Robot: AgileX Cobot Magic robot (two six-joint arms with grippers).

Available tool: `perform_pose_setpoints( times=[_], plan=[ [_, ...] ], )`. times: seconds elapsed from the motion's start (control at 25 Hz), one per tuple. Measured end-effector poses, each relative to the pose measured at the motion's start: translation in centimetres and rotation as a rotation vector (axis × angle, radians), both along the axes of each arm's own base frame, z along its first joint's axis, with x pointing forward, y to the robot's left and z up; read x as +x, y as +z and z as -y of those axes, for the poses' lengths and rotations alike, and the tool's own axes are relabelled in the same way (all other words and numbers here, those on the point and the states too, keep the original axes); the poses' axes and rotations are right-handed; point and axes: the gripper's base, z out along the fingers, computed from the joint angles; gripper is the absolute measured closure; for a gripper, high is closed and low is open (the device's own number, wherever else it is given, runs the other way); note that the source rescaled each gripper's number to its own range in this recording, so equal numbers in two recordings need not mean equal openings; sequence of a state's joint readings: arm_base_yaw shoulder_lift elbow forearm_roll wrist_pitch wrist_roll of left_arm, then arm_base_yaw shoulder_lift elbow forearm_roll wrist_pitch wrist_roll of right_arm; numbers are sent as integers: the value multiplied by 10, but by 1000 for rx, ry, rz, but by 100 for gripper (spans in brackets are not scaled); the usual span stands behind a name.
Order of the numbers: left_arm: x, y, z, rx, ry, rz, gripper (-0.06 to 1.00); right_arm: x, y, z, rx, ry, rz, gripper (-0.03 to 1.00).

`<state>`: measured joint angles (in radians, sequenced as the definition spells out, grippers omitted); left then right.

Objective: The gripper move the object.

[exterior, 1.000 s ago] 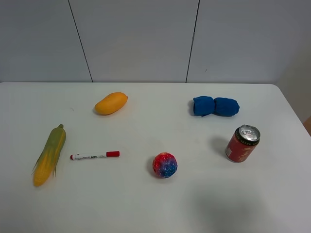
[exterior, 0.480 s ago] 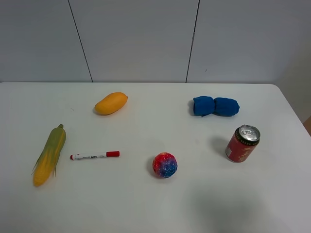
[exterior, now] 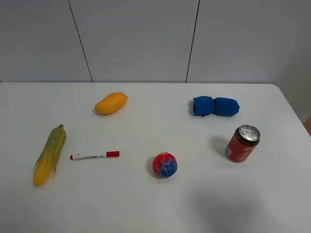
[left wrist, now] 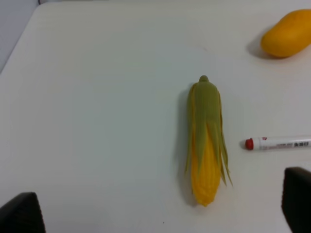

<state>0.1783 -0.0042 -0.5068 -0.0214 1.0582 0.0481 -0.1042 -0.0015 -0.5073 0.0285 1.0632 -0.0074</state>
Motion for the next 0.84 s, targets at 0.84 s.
perform_pose_setpoints(
  times=[0.84],
  plan=[
    [0, 0, 0, -1, -1, 0, -6, 0, 0, 0, 0, 0, 0, -3]
  ],
)
